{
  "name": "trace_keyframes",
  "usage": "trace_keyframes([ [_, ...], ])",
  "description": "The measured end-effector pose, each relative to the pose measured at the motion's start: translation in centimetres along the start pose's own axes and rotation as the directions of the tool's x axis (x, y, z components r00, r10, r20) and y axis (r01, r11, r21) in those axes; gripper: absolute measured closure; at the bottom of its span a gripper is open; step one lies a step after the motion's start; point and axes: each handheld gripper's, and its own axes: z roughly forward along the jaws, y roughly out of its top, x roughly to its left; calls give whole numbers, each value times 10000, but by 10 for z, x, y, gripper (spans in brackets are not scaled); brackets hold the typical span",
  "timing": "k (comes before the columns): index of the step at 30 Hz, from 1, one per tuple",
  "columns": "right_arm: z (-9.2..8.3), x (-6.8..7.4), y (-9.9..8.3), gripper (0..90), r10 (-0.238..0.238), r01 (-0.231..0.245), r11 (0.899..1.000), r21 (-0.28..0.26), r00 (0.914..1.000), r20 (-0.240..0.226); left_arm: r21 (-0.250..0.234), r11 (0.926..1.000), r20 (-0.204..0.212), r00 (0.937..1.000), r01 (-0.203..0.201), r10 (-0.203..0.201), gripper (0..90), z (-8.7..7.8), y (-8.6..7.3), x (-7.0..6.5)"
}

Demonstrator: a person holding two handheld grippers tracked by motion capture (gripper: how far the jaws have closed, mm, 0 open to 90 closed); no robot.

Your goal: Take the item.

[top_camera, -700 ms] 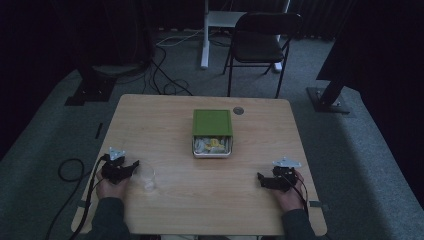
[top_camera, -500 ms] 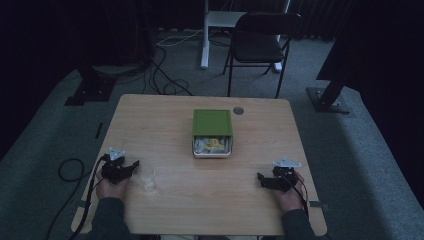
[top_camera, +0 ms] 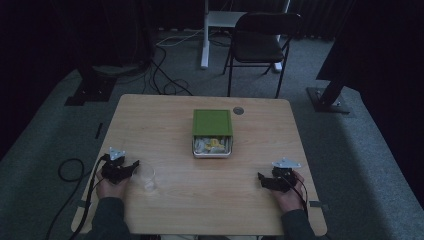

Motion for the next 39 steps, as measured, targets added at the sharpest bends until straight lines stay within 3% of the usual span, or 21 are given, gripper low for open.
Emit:
trace_keyframes([
  [5, -10, 5, 5, 278, -2, -4, 9999, -162, 9992, -405, 5, 10000, -5, 10000, -9, 9, 360, 0, 0, 0],
  [10, -17, 13, 11, 294, -242, 230, 9993, -287, 9988, -428, 6, 10000, -8, 10000, -10, 10, 360, 0, 0, 0],
  [15, -22, 18, 16, 346, -323, 294, 9981, -540, 9981, -530, 7, 10000, -7, 10000, -9, 9, 360, 0, 0, 0],
  [19, -24, 23, 21, 412, -365, 304, 9971, -702, 9955, -873, 9, 10000, -8, 10000, -10, 10, 360, 0, 0, 0],
  [26, -24, 27, 24, 488, -452, 380, 9974, -606, 9916, -1210, 3, 10000, -5, 10000, -5, 5, 360, 0, 0, 0],
  [39, -25, 34, 32, 473, -743, 648, 9950, -764, 9888, -1296, 3, 10000, -7, 10000, -9, 9, 360, 0, 0, 0],
])
